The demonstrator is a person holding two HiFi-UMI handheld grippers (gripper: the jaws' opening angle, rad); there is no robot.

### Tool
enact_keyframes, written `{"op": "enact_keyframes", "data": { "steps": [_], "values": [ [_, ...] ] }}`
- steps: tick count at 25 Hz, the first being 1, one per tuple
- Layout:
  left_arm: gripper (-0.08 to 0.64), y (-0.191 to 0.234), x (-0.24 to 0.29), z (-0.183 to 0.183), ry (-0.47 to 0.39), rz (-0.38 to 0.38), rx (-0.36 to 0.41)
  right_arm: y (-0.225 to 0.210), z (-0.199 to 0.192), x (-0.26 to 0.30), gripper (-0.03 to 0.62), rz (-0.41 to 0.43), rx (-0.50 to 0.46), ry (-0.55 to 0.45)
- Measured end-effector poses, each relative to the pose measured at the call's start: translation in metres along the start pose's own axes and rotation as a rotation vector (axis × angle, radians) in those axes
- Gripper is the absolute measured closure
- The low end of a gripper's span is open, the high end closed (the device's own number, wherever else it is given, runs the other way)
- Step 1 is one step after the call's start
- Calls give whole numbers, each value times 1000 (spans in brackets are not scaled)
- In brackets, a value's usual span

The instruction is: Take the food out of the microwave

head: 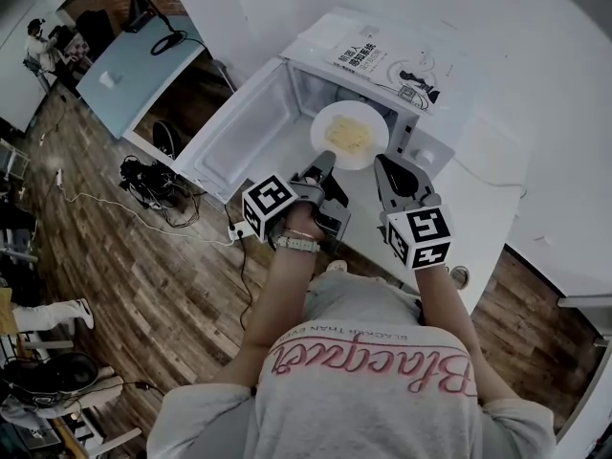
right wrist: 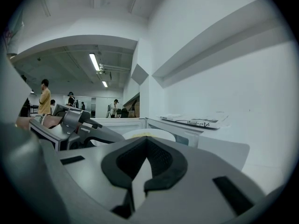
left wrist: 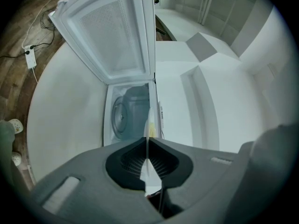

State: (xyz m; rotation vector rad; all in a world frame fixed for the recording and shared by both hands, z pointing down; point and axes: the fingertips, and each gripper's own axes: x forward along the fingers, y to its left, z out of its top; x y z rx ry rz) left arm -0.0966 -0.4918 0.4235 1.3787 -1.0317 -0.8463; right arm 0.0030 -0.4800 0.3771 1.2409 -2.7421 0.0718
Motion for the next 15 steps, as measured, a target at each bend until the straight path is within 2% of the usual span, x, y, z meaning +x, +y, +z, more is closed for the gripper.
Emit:
{"op": "enact_keyframes", "data": {
  "steps": [15],
  "values": [
    [541,-4,3,-4,8,-13,-9,-3,1,-1,584,-3,-10,-23]
  ]
}}
